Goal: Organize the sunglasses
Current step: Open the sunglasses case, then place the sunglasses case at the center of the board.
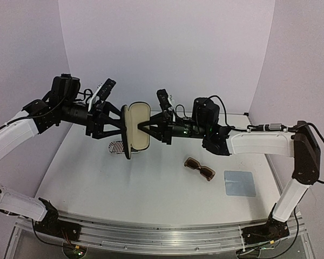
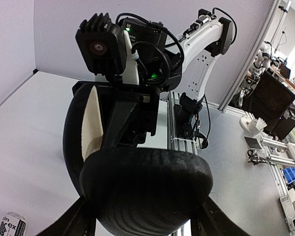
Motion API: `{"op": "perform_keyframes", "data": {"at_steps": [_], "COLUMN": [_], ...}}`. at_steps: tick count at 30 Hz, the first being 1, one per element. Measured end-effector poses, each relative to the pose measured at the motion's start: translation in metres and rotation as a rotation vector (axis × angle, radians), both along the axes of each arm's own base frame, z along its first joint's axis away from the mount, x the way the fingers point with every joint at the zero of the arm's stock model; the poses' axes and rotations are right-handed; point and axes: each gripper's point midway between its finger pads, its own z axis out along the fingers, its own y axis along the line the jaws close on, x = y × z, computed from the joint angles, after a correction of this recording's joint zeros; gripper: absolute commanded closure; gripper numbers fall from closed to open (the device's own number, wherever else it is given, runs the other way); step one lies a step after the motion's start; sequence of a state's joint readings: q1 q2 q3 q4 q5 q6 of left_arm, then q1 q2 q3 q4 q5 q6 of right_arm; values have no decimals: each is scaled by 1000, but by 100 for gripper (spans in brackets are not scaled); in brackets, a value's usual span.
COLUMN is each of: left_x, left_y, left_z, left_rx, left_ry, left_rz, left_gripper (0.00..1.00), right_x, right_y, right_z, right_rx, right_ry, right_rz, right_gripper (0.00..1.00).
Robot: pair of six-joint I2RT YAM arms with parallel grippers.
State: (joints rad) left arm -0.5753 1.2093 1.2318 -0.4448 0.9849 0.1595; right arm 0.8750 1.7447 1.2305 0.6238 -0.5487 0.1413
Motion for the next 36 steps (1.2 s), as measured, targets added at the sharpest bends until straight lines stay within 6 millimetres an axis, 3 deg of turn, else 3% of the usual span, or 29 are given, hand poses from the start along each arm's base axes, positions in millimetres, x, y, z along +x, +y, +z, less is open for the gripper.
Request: {"op": "perform_keyframes", "data": {"at_steps": [1,2,10,15,21,25,28,36], "left_x": [0,0,5,15,46,56,58,60], "left_y": [0,1,16,24,38,46,49,52], "left_z": [-1,-2,0,-6,-23,-32,-35,-36], "left_rx": [3,5,21,49,126,158,168,170], "left_ry": [3,-5,-62,-90,-128,-139,-140,-151], "left_rz": [1,11,132,226,416,489,508,530], "left_gripper": [2,1,0,0,0,0,0,0], "right_x": [0,-2,10,45,79,84,91,104], "right_y": [-1,-3,-27,-44,-47,-52,-58,-54], "right_z": [-1,-3,-39,-81,-142,-201,-230,-248], "right_rx": [-8,-20,-228,-516,-952,-1244,-1399,-1522], "right_ry": [0,-2,10,-66,-379,-575,-679,-818], "right_rz": [-5,3,-139,-415,-651,-614,-566,-500], "right_gripper": [100,100,100,100,100,100,100,100]}}
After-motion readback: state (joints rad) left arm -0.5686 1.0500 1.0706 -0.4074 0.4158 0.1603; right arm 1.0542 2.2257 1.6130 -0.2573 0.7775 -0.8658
